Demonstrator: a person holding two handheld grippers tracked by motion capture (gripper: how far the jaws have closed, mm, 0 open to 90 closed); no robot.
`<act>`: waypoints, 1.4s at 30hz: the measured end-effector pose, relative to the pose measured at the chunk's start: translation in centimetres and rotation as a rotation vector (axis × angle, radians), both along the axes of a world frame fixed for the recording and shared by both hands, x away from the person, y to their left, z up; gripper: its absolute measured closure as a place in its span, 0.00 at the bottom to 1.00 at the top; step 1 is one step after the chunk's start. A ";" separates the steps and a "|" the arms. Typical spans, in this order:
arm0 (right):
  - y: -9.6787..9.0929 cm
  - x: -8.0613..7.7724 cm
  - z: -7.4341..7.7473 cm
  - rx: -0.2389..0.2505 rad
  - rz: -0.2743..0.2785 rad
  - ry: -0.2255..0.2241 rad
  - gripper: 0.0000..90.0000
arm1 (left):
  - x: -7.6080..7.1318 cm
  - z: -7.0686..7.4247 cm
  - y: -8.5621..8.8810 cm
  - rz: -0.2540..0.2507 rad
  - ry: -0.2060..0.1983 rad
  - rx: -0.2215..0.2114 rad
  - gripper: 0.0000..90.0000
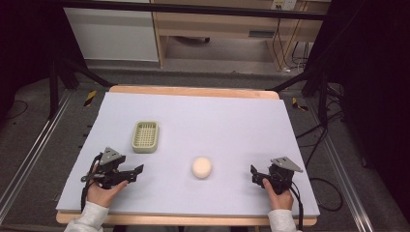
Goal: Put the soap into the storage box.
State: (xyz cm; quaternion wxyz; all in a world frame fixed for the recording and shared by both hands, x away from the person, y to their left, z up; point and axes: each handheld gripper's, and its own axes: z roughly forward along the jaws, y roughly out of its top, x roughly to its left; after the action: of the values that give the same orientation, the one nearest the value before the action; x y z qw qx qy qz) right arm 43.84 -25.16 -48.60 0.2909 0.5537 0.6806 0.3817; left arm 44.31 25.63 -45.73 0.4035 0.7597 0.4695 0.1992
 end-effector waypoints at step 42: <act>0.1 0.0 0.0 -0.004 0.007 0.003 0.05 | 0.5 1.1 -4.6 -0.113 -0.010 0.027 0.20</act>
State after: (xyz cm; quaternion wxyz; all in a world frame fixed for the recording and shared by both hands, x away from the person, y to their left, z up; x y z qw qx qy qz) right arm 43.86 -25.11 -48.63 0.2896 0.5513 0.6837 0.3805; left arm 44.76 21.06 -44.68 0.4062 0.7893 0.4212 0.1860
